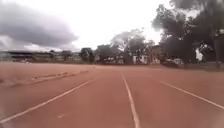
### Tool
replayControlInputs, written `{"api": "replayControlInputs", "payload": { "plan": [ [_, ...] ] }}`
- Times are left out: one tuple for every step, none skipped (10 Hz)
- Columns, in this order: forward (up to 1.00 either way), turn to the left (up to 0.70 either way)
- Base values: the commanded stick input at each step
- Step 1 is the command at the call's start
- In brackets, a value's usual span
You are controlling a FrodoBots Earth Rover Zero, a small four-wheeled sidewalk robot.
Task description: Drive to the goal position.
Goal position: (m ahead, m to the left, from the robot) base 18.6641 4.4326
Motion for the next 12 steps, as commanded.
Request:
{"api": "replayControlInputs", "payload": {
  "plan": [
    [0.45,0.0],
    [0.45,0.0],
    [0.45,0.0],
    [0.45,0.0],
    [0.45,0.0],
    [0.45,0.0],
    [0.45,0.0],
    [0.45,0.0],
    [0.45,0.0],
    [0.45,0.0],
    [0.45,0.0],
    [0.45,0.0]
  ]
}}
